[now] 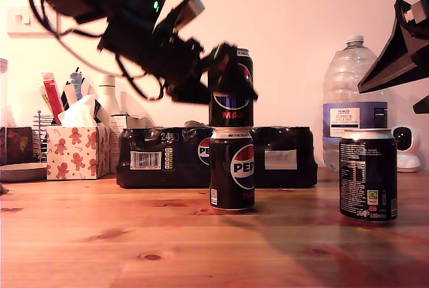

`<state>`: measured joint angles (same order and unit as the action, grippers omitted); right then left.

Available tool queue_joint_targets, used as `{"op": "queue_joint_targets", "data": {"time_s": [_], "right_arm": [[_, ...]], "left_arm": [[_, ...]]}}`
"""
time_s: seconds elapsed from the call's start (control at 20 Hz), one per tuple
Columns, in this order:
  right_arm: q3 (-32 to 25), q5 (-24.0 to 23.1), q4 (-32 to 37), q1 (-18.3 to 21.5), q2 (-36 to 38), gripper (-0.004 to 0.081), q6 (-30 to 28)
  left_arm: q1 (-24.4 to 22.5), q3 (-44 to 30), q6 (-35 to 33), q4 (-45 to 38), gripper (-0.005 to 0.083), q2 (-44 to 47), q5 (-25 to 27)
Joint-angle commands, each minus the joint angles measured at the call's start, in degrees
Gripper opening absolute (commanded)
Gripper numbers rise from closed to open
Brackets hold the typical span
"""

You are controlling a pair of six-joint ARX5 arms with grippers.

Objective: Stack up the Pepsi cans on top of each other

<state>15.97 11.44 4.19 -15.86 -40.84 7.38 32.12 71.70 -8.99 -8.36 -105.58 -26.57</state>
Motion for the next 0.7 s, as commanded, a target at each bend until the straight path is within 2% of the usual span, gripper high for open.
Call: {"op": "queue_joint_targets", "data": {"time_s": [0.0, 0.65], "right_arm": [[-0.22, -0.09, 0.15, -0.26, -0.24, 0.0791, -0.37], [-0.22, -0.09, 0.15, -0.26, -0.24, 0.0791, -0.37]], "left_arm": [[0.02, 1.20, 0.13, 1.03, 0.0784, -0.15, -0.24], [0.02, 3.43, -0.02, 2.36, 0.0784, -0.15, -1.70]]}}
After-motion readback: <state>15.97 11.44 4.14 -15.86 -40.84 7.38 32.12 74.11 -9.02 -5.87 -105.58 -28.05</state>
